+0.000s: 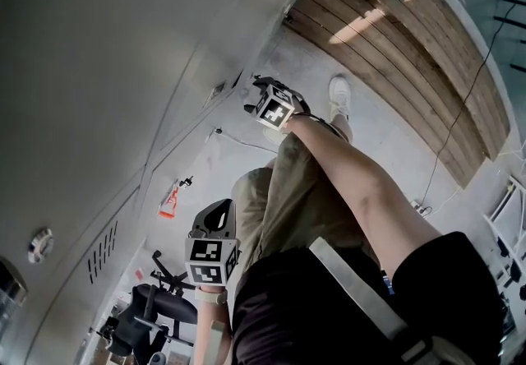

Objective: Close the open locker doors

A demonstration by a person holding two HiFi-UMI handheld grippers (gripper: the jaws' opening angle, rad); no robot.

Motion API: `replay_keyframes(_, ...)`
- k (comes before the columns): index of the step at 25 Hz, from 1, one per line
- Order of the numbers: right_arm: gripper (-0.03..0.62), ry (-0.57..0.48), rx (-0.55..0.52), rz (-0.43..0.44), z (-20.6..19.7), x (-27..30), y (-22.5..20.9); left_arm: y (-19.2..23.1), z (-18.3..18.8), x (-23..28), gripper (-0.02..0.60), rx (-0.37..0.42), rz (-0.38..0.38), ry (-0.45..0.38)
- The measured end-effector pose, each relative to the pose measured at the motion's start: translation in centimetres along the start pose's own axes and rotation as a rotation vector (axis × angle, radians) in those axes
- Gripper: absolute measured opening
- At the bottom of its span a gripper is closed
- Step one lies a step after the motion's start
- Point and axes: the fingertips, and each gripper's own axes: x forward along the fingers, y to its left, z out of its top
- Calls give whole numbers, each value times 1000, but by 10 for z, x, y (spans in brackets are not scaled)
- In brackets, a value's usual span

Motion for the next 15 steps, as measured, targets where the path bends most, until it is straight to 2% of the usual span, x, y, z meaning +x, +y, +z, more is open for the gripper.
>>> replay_keyframes(5,281,-31,32,-9,-10,-34,-8,-11,15,-1,9,-7,2,0)
replay_keyframes(9,279,-64,37,-37,-19,-68,-23,-25,38,3,9,16,6,-39)
replay_keyframes(15,218,-98,63,-79,-35,-126,-45,-54,72,11,9,40,-9,-76)
